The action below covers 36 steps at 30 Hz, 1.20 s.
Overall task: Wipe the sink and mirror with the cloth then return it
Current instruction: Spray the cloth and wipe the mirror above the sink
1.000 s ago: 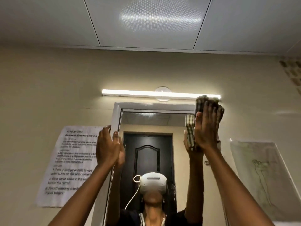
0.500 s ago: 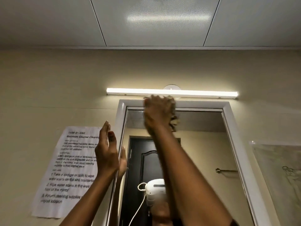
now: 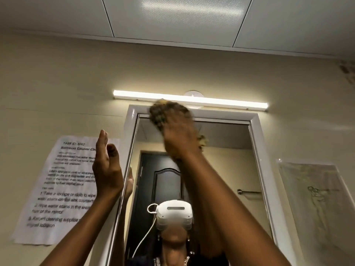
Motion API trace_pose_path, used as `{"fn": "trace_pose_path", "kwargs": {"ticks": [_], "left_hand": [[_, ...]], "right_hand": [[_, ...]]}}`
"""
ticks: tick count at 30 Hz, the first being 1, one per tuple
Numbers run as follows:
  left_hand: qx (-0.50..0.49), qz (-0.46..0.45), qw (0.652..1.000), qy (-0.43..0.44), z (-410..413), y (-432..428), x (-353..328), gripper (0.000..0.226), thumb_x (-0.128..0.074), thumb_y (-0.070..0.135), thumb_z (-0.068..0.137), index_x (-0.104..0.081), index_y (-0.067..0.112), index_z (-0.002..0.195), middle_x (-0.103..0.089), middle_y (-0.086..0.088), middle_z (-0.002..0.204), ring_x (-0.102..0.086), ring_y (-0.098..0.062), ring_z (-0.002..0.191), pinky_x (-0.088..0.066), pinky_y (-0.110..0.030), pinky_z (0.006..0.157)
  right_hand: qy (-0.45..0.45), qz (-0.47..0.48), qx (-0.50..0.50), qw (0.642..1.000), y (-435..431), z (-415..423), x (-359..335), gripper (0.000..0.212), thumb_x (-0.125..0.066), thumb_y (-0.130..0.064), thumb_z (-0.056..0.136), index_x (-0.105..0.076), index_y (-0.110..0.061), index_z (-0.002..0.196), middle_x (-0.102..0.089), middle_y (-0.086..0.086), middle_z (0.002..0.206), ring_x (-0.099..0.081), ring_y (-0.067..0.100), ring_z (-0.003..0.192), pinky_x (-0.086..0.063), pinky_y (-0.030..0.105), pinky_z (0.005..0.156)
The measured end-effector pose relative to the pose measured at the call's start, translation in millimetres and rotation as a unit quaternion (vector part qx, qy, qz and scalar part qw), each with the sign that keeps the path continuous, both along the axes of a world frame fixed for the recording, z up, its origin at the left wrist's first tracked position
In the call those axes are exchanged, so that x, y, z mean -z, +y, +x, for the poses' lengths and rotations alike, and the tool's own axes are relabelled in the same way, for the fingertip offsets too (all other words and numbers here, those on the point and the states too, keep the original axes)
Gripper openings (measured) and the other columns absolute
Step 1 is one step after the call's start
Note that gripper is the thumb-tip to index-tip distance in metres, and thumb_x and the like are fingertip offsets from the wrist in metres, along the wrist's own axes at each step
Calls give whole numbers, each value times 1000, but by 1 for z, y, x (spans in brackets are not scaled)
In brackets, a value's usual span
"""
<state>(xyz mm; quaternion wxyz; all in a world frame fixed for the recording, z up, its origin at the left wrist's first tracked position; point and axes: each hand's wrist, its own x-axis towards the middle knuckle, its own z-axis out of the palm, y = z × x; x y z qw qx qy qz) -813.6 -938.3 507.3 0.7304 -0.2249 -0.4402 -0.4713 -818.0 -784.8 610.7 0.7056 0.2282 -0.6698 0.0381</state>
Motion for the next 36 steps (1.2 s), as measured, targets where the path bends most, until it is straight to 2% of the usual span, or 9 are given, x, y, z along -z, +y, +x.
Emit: {"fn": "trace_pose_path", "kwargs": {"ticks": [3,6,14,19,22,27,30,33,36], "left_hand": [[17,-2,1000,-7,1,0,0,58,-23,42,93,-25,18,146,-34,-4,153,-30,-5,133,-26,-22,108],[45,-15,999,-12,2,0,-1,58,-25,42,93,-28,18,145,-38,-2,150,-33,-3,132,-26,-1,101],[112,-10,993,-27,6,-4,-1,55,-27,44,92,-34,23,142,-44,13,131,-41,-3,123,-27,12,81],[114,-14,993,-7,2,-4,1,53,-29,43,93,-37,20,140,-48,9,132,-42,9,118,-28,11,83],[134,8,991,-8,1,-5,3,51,-28,44,93,-38,22,139,-48,11,132,-42,10,118,-28,8,89],[305,46,951,-28,6,-19,1,49,-18,37,101,-32,13,142,-39,-9,149,-36,-14,134,-23,-30,114],[319,35,944,-78,13,-49,7,57,-11,45,99,-31,14,143,-35,-10,151,-29,-18,141,-15,-33,117],[300,-6,945,-130,21,-66,10,62,-9,51,97,-33,16,142,-34,-7,152,-29,-18,141,-14,-34,117],[273,-43,944,-182,28,-60,1,66,-8,55,96,-35,16,142,-34,-6,152,-28,-18,141,-14,-36,115]], "right_hand": [[-23,-189,-18,982,93,-1,7,54,-42,-18,90,-31,-18,142,-42,11,145,-35,31,135,-23,54,116],[-38,-346,25,937,157,1,30,55,-42,-25,95,-26,-14,146,-31,12,153,-23,31,143,-10,56,119],[-66,-377,39,923,96,-2,62,55,-34,-31,98,-19,-15,149,-22,8,158,-14,34,146,-9,54,119],[-65,-274,5,960,27,6,26,56,-29,-34,98,-12,-22,150,-16,6,160,-10,33,146,-5,51,120],[-51,-93,-16,994,-26,12,38,51,-29,-35,98,-18,-29,148,-26,7,157,-16,31,145,-2,49,119],[-74,100,23,992,-56,21,83,50,-32,-39,98,-25,-30,147,-33,1,154,-26,30,142,-8,48,119],[-92,219,35,971,-39,23,149,55,-31,-38,94,-23,-30,148,-31,1,155,-24,31,142,-4,49,120],[-72,411,88,905,-15,22,219,63,-32,-41,87,-18,-31,148,-31,-4,154,-29,26,139,-16,49,118],[-38,480,112,869,2,15,205,55,-36,-40,93,-24,-33,147,-33,-7,154,-27,21,142,-10,47,121]]}}
